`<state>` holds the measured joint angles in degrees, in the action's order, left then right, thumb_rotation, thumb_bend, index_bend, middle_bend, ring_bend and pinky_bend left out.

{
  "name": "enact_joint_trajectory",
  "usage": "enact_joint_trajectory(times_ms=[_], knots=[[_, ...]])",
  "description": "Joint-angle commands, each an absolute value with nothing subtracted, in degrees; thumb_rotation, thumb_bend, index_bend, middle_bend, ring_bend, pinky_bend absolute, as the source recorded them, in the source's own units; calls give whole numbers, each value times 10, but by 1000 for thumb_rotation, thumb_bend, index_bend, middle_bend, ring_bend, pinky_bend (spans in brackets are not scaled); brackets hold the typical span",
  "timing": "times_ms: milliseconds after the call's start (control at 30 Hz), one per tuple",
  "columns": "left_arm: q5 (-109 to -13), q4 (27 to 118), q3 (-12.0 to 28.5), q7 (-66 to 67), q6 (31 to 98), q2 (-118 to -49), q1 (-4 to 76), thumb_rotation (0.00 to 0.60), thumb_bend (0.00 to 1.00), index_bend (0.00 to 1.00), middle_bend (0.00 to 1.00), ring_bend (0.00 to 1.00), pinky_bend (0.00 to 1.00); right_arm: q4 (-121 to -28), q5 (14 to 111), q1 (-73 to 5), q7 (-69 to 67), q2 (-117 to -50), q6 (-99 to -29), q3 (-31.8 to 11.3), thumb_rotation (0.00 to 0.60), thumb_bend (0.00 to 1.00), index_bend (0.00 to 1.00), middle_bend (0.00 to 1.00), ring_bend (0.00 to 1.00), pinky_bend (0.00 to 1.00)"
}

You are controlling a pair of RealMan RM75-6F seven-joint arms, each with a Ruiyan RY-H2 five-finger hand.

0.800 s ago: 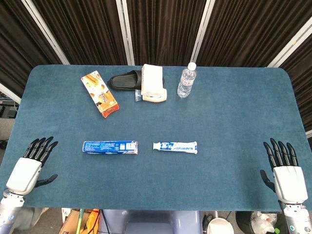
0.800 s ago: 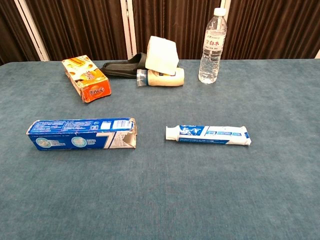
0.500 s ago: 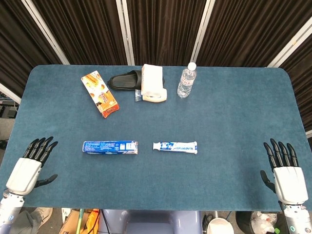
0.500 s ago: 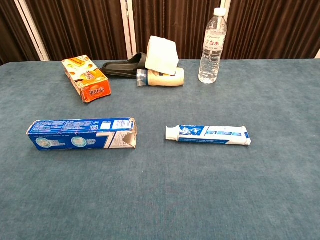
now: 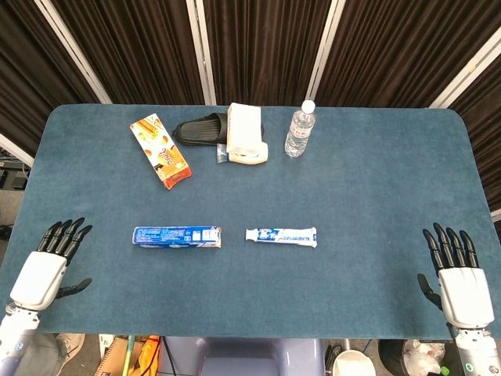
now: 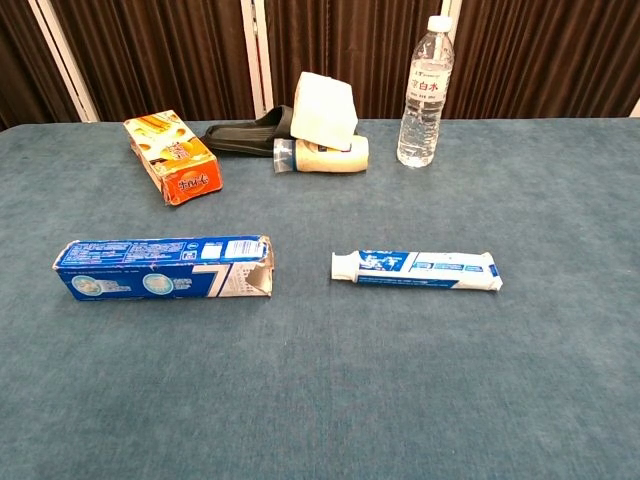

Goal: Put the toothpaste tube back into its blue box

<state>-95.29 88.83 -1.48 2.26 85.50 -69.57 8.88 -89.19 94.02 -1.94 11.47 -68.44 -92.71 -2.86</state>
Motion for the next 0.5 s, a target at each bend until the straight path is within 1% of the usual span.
enact_joint_trajectory(times_ms=[33, 133, 267, 367, 500], knots=[[-946, 896, -12, 26, 847, -692, 92, 600, 67, 0, 0, 0, 0, -894, 939, -18, 111, -683, -928, -28, 600, 319, 0, 0, 0, 0], [-936, 904, -5, 30, 836, -690, 99, 600, 66, 0, 0, 0, 7, -895, 940, -18, 109, -682, -927, -28, 600, 319, 0, 0, 0, 0], [-911, 928, 19, 45, 802, -689, 125, 600, 67, 0, 0, 0, 45, -897, 943, -20, 112, -682, -924, -26, 600, 319, 0, 0, 0, 0], [-866, 962, 47, 75, 748, -691, 158, 600, 68, 0, 0, 0, 94, -898, 943, -20, 113, -683, -923, -25, 600, 319, 0, 0, 0, 0], [-790, 1002, 80, 136, 673, -701, 205, 600, 68, 2, 3, 19, 111, -900, 940, -21, 111, -681, -920, -25, 600, 319, 0, 0, 0, 0]])
